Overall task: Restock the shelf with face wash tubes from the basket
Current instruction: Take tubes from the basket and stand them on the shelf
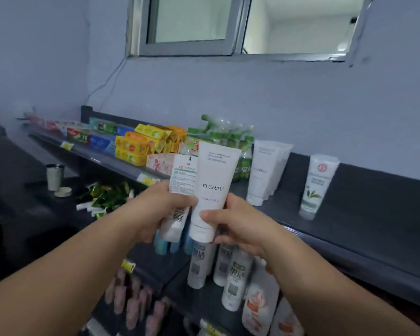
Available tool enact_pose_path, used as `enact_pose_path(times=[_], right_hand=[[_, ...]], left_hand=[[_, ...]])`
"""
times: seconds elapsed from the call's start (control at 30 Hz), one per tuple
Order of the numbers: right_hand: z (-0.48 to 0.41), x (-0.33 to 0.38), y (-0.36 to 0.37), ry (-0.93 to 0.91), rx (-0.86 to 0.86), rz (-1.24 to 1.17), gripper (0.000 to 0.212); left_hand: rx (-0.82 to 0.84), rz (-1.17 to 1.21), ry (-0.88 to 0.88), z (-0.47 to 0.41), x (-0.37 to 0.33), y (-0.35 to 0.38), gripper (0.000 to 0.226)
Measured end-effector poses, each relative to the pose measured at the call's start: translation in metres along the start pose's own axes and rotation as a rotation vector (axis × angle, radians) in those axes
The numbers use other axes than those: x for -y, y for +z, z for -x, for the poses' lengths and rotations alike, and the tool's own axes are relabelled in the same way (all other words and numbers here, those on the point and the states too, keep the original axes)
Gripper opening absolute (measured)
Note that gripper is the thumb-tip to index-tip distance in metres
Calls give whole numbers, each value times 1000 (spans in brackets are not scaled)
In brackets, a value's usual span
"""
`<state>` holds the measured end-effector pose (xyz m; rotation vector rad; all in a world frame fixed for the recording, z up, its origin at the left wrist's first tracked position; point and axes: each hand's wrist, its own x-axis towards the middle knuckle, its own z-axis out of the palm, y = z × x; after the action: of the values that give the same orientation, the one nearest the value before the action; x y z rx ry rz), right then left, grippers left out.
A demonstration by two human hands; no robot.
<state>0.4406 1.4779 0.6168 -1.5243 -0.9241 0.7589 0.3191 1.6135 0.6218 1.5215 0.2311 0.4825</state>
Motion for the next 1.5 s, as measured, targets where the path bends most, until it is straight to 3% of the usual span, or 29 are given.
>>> enact_pose_path(times=[0.33, 0.57, 1.2, 1.4, 1.5], right_hand=[[4, 33, -72, -142, -357, 47, 38], [-16, 29, -108, -188, -590, 196, 42], [-46, -7, -123, -10, -583, 416, 53], [-31, -5, -127, 24, -595, 442, 71], [-16, 2, -129, -12, -628, 465, 64]], left_hand=[[-188, -60, 87, -50, -24, 52, 21], [-175, -42, 92, -72, -22, 63, 30], [-181, -31, 60, -100, -4, 72, 37], [-110, -13, 91, -97, -14, 87, 29], [-55, -20, 113, -94, -21, 100, 27]])
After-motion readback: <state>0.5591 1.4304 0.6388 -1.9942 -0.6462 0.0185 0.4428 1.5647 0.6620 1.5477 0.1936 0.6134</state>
